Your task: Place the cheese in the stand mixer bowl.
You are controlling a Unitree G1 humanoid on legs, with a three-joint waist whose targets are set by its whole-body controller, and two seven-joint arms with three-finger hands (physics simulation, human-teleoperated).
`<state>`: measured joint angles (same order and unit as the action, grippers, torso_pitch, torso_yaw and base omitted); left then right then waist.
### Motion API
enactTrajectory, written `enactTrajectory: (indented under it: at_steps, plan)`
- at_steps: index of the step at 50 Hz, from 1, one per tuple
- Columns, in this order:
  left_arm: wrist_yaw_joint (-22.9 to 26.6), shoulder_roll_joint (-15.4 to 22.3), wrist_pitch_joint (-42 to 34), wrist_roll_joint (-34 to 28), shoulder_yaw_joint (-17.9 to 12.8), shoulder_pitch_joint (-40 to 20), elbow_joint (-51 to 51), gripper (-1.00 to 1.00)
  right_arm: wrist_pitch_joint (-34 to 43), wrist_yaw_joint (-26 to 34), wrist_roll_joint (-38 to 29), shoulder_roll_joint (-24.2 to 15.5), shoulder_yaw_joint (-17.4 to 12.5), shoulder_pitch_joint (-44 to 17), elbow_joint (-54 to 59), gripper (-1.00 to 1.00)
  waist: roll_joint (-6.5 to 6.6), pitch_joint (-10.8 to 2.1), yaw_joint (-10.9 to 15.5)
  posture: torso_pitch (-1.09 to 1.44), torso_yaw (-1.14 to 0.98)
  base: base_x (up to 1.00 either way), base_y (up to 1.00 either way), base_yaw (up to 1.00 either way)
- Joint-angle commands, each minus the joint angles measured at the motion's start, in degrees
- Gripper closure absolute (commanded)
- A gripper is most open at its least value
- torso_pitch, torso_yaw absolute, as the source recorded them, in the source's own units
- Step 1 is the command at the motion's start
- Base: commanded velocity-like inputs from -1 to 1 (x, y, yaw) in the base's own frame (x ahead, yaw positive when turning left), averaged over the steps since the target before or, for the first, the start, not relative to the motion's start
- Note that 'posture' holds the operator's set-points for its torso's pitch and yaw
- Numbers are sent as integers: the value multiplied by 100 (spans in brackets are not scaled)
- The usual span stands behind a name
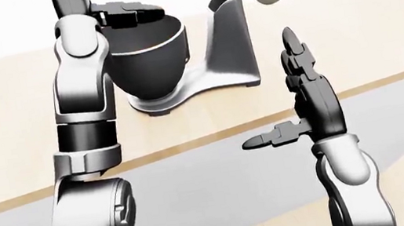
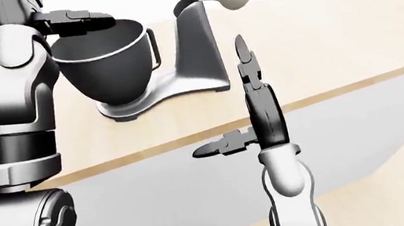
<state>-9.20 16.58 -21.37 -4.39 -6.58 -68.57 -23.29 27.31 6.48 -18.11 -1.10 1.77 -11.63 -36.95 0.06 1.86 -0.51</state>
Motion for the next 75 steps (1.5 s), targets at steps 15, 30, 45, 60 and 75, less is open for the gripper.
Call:
enactTrajectory:
  at_steps: [15,30,45,60,75]
  plan:
    - [384,477,-785,477,-202,-332,606,-100,-115,-16,-53,-5,8,-129,-241,-100,31,-138,-1,0,0,0,0,0]
    - [562,993,-468,429,-322,-565,75,-100,-16,17,-77,-9,10,-202,-266,-100,43,-127,-2,0,0,0,0,0]
    - [592,1181,-206,238,-365,-527,-67,-100,-21,16,-79,-7,7,-211,-253,-100,56,-132,-3,0,0,0,0,0]
    - [562,1363,509,-284,-359,-483,-448,-100,-72,9,-62,-11,-1,-201,-203,-100,72,-131,-15,0,0,0,0,0]
    - [594,1578,987,-541,-433,-292,-715,-100,-64,6,-82,1,21,-204,-200,-100,97,-141,-25,0,0,0,0,0]
